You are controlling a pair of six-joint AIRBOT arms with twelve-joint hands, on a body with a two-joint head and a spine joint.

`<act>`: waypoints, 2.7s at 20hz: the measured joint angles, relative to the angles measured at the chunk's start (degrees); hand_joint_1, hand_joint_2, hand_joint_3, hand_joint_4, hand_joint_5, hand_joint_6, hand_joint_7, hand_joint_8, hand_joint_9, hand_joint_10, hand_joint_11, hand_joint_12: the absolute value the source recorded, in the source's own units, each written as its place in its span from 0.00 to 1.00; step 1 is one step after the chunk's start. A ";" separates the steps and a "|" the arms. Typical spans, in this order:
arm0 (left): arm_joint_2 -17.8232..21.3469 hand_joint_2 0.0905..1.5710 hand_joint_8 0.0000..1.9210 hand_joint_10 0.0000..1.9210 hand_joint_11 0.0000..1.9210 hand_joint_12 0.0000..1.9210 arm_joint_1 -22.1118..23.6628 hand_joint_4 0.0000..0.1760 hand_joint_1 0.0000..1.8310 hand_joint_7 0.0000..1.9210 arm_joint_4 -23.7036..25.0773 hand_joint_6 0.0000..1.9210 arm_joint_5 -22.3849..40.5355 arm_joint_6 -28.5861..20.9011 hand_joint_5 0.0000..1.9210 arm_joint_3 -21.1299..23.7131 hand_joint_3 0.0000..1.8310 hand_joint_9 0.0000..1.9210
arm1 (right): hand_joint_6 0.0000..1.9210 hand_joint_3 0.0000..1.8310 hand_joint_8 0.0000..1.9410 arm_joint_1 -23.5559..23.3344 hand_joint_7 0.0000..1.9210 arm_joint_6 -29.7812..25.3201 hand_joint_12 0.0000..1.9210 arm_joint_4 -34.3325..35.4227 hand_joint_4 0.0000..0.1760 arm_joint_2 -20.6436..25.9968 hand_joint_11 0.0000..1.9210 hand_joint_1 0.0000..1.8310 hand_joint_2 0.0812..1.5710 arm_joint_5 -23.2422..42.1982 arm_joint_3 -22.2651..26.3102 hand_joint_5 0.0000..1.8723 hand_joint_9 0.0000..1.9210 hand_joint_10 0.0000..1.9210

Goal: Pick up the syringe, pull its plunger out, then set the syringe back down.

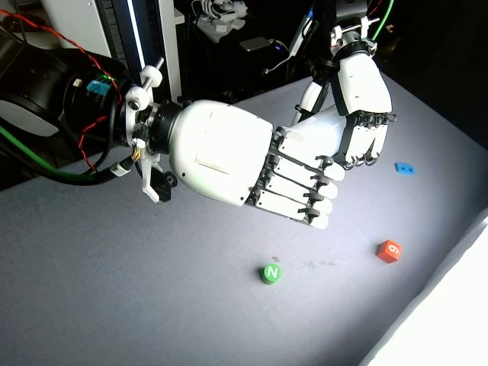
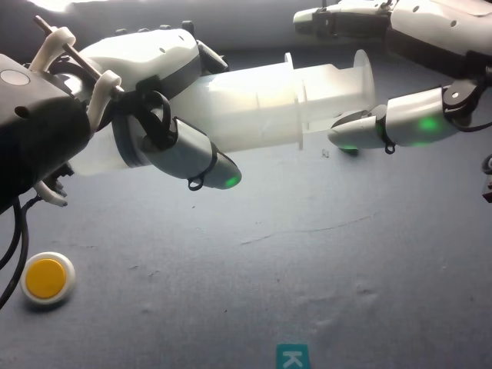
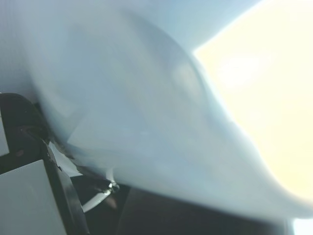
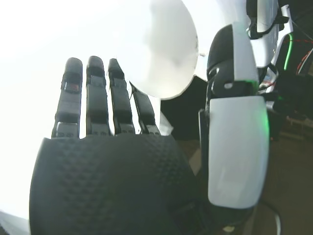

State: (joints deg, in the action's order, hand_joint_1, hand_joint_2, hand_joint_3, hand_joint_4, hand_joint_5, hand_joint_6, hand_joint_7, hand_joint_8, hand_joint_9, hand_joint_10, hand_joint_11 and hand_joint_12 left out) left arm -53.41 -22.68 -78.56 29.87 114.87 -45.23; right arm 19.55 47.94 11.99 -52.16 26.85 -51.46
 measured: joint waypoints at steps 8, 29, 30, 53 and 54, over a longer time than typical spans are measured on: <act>0.00 0.70 0.59 0.35 0.30 0.59 0.00 0.00 0.67 0.51 0.00 0.47 0.15 0.17 0.50 -0.11 0.00 0.46 | 0.55 0.00 0.04 0.04 0.23 0.20 0.55 -0.04 0.00 -0.90 0.00 0.56 0.70 1.14 0.00 0.02 0.17 0.18; -0.02 0.71 0.61 0.35 0.28 0.59 0.33 0.00 0.67 0.50 -0.94 0.50 -0.61 -0.42 0.48 -0.09 0.00 0.45 | 0.79 0.00 0.77 0.92 0.36 0.57 0.86 -0.28 0.00 -0.46 0.06 0.69 0.82 2.36 -0.11 0.33 0.28 0.82; -0.07 0.70 0.61 0.35 0.29 0.59 0.33 0.00 0.67 0.50 -0.98 0.48 -0.74 -0.52 0.49 -0.09 0.00 0.46 | 0.78 0.00 0.75 0.92 0.37 0.55 0.86 -0.39 0.00 -0.24 0.07 0.71 0.81 2.23 -0.13 0.34 0.29 0.84; -0.20 0.71 0.62 0.38 0.28 0.61 0.55 0.00 0.67 0.50 -0.48 0.50 -0.79 -0.50 0.47 -0.04 0.00 0.44 | 0.80 0.00 0.78 0.55 0.35 0.17 0.84 -0.68 0.00 5.35 0.06 0.71 0.82 0.72 0.00 0.32 0.30 0.85; -0.20 0.70 0.62 0.38 0.29 0.61 0.55 0.00 0.67 0.50 -0.48 0.46 -0.72 -0.57 0.50 -0.04 0.00 0.46 | 0.81 0.00 0.79 0.33 0.34 0.20 0.84 -0.81 0.00 5.57 0.07 0.62 0.83 0.48 0.00 0.31 0.27 0.73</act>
State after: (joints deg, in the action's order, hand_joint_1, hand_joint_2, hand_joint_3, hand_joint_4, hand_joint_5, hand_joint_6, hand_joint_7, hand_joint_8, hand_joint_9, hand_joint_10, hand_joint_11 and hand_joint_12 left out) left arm -53.60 -22.13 -79.05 29.15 114.30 -45.28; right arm 19.88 48.14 11.18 -46.59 27.33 -51.46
